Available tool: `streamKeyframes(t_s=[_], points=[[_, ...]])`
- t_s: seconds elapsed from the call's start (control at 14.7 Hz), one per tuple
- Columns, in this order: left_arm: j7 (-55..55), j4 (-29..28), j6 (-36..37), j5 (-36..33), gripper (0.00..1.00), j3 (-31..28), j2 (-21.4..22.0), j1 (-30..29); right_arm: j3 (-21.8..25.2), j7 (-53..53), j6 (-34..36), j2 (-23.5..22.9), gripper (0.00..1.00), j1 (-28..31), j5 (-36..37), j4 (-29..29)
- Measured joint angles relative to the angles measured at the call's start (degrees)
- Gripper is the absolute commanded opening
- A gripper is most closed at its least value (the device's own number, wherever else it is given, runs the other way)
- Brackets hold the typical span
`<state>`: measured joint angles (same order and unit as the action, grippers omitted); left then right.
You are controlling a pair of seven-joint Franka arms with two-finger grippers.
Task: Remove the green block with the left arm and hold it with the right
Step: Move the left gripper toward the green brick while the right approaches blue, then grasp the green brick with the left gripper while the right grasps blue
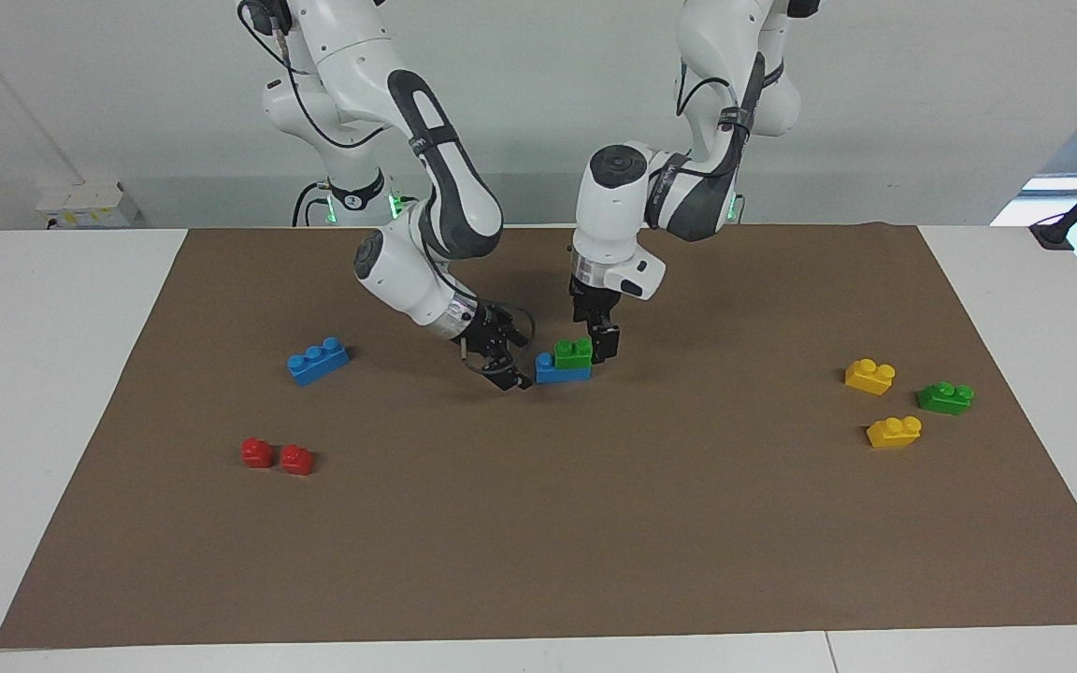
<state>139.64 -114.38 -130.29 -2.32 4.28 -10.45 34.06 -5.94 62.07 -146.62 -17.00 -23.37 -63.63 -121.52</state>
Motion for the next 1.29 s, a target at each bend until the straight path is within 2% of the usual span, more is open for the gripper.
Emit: streamKeyframes(t_s=[0.48,0.88,1.09,1.29], points=[[1.79,1.48,-1.69,-2.24,1.00,0.00,-3.83,0.05,-0.01,0.05,-3.15,-1.91,1.00,-2.27,-1.51,1.15],[1.98,1.67,-1.95,-2.31,1.00,0.01,-4.53,0.08,-0.01,0.06,-5.33,-3.22,0.99,-3.92,-1.67,2.30],[1.99,1.68,-2.04,-2.32,1.00,0.01,-4.59,0.08,-0.01,0.06,-6.23,-3.80,0.85,-4.75,-1.68,2.48],[1.99,1.68,-2.04,-2.35,1.00,0.01,-4.63,0.08,-0.01,0.06,-6.91,-3.97,0.66,-4.84,-1.68,2.54]])
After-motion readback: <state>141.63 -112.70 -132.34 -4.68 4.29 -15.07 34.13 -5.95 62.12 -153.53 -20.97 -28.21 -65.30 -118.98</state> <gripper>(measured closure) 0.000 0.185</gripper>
